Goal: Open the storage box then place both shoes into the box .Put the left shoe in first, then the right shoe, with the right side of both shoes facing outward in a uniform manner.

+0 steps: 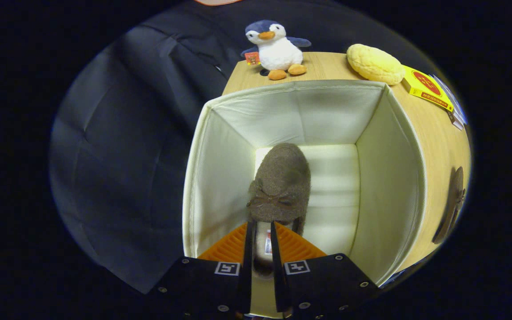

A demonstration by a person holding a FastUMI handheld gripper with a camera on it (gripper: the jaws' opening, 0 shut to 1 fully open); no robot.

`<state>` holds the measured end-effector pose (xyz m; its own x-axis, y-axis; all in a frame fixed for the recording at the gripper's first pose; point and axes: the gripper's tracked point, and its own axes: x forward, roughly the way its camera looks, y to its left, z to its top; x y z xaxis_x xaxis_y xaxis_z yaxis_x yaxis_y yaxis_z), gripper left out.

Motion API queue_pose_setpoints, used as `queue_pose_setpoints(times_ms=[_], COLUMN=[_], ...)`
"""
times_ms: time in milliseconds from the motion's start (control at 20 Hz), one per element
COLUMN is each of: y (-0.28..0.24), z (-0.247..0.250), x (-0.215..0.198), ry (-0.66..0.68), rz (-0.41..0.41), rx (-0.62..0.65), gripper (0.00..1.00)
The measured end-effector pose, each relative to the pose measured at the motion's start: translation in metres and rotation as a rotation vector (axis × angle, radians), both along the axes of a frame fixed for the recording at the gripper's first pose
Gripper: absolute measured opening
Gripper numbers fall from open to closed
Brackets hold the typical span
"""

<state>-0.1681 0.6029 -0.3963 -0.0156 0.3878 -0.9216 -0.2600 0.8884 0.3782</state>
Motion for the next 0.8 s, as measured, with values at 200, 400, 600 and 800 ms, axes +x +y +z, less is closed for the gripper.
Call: queue_pose_setpoints(times_ms=[200,400,600,800], y=[-0.011,-0.035,-0.075,-0.128], z=[0.032,0.064,0.087,0.094], x=[0.000,0.015,0.035,0.055], ry=[-0.018,-0.083,-0.134,-0.188], rz=[0.025,0.025,-0.016,-0.070], rx=[0.101,0.183,0.232,0.246], gripper=[0.33,0.46,0.65,0.79])
